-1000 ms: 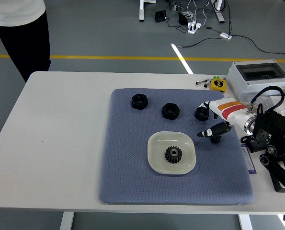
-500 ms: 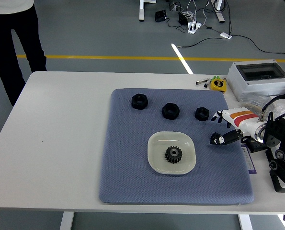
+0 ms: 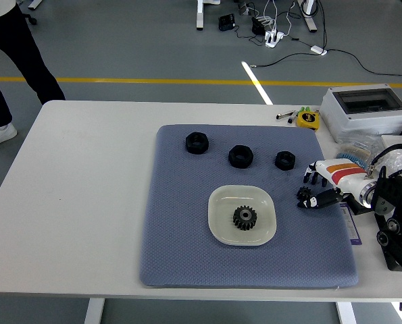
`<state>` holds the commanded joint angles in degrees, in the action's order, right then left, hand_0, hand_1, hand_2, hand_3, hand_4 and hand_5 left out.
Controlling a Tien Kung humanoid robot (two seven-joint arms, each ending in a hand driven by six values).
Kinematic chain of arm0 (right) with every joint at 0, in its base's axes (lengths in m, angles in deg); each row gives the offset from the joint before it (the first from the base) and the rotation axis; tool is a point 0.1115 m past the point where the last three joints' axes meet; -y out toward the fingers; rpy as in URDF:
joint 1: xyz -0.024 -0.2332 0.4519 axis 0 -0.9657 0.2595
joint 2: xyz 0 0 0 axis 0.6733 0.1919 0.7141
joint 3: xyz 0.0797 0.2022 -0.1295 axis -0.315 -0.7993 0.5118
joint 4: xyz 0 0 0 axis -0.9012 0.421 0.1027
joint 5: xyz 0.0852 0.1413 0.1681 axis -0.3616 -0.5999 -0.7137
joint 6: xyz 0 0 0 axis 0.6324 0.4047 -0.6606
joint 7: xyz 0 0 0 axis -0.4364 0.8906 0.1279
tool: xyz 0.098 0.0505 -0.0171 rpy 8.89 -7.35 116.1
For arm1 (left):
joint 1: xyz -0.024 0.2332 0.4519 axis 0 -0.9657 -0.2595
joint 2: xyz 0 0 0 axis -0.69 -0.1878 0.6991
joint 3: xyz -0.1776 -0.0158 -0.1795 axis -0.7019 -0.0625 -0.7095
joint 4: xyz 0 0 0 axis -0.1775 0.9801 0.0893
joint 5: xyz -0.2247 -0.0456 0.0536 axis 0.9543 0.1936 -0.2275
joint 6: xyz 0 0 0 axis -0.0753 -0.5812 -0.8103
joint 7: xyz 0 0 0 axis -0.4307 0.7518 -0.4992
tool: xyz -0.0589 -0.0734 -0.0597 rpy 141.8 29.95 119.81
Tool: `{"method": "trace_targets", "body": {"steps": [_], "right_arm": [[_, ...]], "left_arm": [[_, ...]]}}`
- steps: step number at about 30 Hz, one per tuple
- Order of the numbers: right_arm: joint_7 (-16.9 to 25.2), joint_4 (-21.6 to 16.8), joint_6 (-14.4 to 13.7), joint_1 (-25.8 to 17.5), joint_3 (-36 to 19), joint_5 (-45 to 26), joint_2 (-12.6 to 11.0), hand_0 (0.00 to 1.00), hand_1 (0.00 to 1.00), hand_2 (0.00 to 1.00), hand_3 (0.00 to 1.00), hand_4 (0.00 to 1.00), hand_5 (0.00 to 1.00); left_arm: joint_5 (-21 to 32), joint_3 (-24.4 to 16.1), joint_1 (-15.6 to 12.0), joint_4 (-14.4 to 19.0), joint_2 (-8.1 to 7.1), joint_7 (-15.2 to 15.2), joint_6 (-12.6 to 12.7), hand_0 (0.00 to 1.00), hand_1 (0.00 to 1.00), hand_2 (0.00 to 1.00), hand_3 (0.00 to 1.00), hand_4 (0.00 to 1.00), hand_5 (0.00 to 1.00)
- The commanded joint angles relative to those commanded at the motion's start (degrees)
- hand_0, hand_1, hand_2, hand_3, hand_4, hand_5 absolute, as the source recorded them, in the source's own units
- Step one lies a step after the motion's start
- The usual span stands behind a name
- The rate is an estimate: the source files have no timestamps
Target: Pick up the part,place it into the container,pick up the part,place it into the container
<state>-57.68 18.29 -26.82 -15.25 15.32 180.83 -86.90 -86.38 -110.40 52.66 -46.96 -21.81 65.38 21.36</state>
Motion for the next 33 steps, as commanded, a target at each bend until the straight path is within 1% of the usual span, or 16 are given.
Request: {"method": "trace_targets", "body": {"steps": [4,5,10,11,16,17,22,23,28,29,33], "right_arm": [[0.1,1.0,-1.5,0.0,0.4,-0.5,0.3,0.184,0.41,0.499,0.535,0.998,0.427],[0.1,1.2,-1.8,0.0,0.5,-0.6,0.3,0.167,0.396,0.477,0.52,0.909,0.376],[0.3,2.1,-3.2,-0.1,0.9,-1.0,0.6,0.167,0.396,0.477,0.52,0.909,0.376],[0.3,2.2,-3.5,0.0,1.0,-1.0,0.6,0.148,0.362,0.451,0.512,0.861,0.366],[0.4,2.7,-4.2,-0.1,1.4,-1.2,0.8,0.148,0.362,0.451,0.512,0.861,0.366],[0.5,2.8,-4.4,-0.1,1.4,-1.3,0.8,0.119,0.319,0.418,0.499,0.826,0.329],[0.8,2.9,-4.8,-0.3,1.7,-1.7,0.9,0.119,0.319,0.418,0.499,0.826,0.329],[0.9,2.9,-4.8,-0.3,1.8,-1.7,0.9,0.092,0.272,0.385,0.487,0.834,0.287],[1.0,2.9,-5.0,-0.4,1.9,-1.9,0.9,0.092,0.272,0.385,0.487,0.834,0.287],[1.0,2.9,-4.9,-0.4,1.9,-1.9,0.9,0.072,0.235,0.349,0.466,0.838,0.251],[1.0,2.9,-4.8,-0.4,1.8,-2.0,0.9,0.072,0.235,0.349,0.466,0.838,0.251]], "left_arm": [[-0.1,0.0,0.0,0.0,0.03,0.0,0.0,0.707,0.643,0.675,0.58,0.678,0.636],[-0.1,0.0,0.0,0.0,0.03,0.0,0.0,0.707,0.645,0.675,0.581,0.677,0.635],[-0.2,-0.1,0.0,0.0,0.02,0.1,-0.1,0.707,0.645,0.675,0.581,0.677,0.635],[-0.3,-0.1,0.0,0.0,0.03,0.1,-0.1,0.707,0.643,0.674,0.58,0.677,0.636],[-0.2,-0.1,0.1,0.0,0.01,0.1,0.0,0.707,0.643,0.674,0.58,0.677,0.636],[-0.1,0.0,0.1,0.0,0.01,0.1,0.0,0.707,0.644,0.674,0.582,0.678,0.636],[-0.2,-0.1,0.1,0.0,0.01,0.1,0.0,0.707,0.644,0.674,0.582,0.678,0.636],[-0.2,-0.1,0.1,0.0,0.01,0.1,0.0,0.707,0.644,0.673,0.581,0.677,0.636],[-0.2,-0.1,0.1,0.0,0.02,0.1,0.0,0.707,0.644,0.673,0.581,0.677,0.636],[-0.2,-0.1,0.0,0.0,0.02,0.1,-0.1,0.707,0.643,0.672,0.581,0.678,0.635],[-0.2,-0.1,0.1,0.0,0.02,0.1,0.0,0.707,0.643,0.672,0.581,0.678,0.635]]}}
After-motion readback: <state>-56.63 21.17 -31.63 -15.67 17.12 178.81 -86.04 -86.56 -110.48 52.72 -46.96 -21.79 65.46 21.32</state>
